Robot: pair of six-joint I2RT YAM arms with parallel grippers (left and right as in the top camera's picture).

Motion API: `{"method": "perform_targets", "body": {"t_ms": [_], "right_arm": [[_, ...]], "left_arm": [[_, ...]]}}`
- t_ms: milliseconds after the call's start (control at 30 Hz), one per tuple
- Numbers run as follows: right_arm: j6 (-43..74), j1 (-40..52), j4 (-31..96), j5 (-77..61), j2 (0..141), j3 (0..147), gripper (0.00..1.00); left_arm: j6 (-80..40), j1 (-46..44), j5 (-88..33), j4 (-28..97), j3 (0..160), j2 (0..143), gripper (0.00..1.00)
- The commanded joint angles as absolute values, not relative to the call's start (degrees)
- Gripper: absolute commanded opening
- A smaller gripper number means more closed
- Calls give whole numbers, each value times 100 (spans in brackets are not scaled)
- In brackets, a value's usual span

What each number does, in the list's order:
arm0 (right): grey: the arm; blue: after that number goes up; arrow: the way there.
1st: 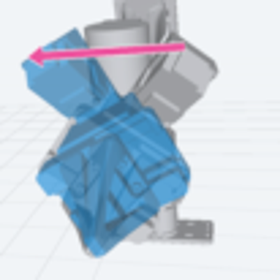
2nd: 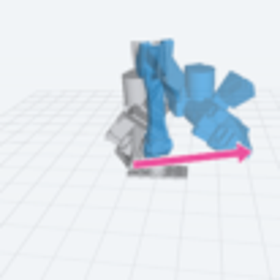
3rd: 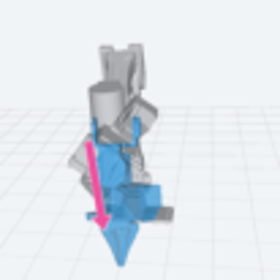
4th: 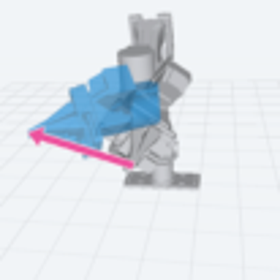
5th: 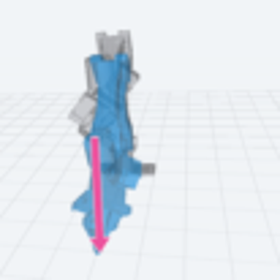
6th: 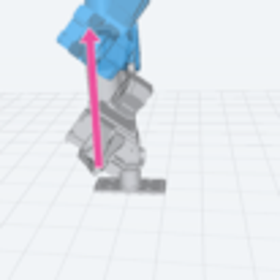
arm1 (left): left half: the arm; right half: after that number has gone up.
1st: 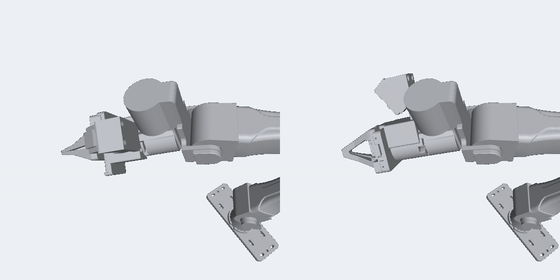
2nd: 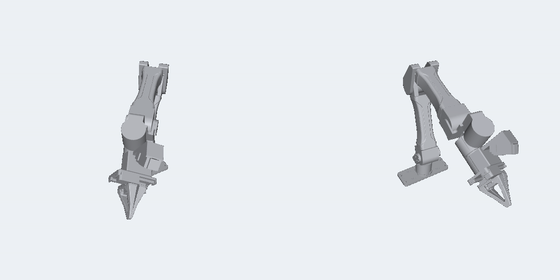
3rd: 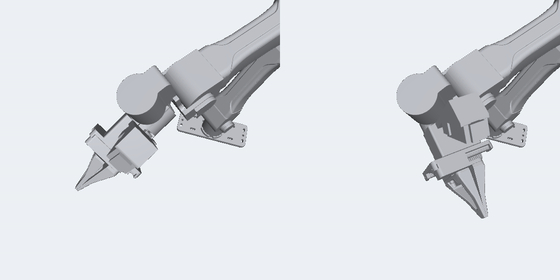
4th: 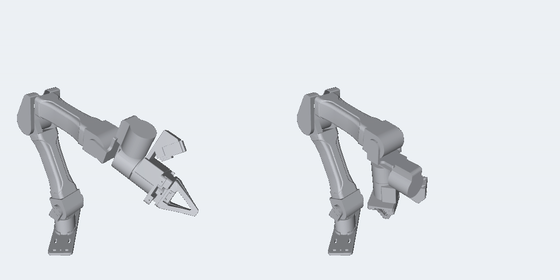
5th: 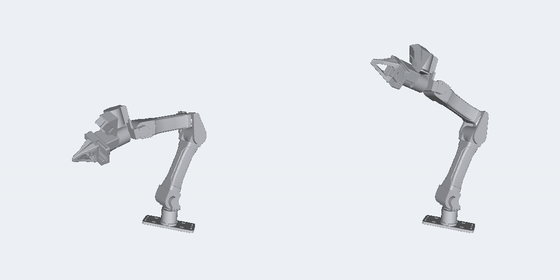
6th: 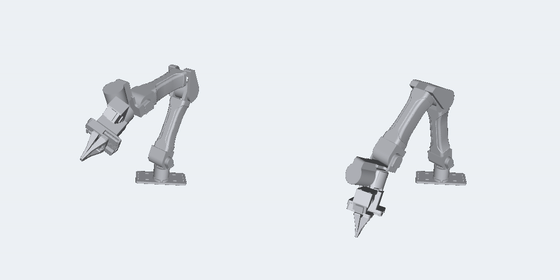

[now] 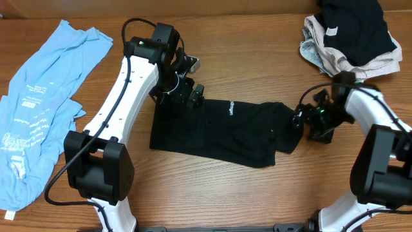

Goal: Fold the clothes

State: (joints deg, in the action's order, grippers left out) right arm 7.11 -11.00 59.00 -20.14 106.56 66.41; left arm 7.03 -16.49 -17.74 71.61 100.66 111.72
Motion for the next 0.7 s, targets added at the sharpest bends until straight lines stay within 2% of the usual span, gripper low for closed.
{"method": "perform_targets", "body": {"t_ms": [0, 200, 433, 467, 600, 667], "right_arm": [[766, -904, 5575, -2126, 10523, 6206, 86], [897, -895, 4995, -2331, 10523, 5728, 85], [290, -786, 4438, -3791, 10523, 5343, 76], [290, -735, 4394, -3782, 10523, 5328, 70], [305, -687, 4226, -3787, 10523, 5332, 25], [344, -760, 4150, -3785, 10521, 5339, 10]], "left_arm": [[751, -1643, -1741, 7177, 10184, 11218, 98], [751, -1643, -1741, 7220, 10184, 11218, 98], [751, -1643, -1741, 7218, 10184, 11218, 99], [749, -1643, -1741, 7218, 10184, 11218, 99], [753, -1643, -1732, 7218, 10184, 11218, 99], [749, -1640, -1643, 7216, 10184, 11218, 99]]}}
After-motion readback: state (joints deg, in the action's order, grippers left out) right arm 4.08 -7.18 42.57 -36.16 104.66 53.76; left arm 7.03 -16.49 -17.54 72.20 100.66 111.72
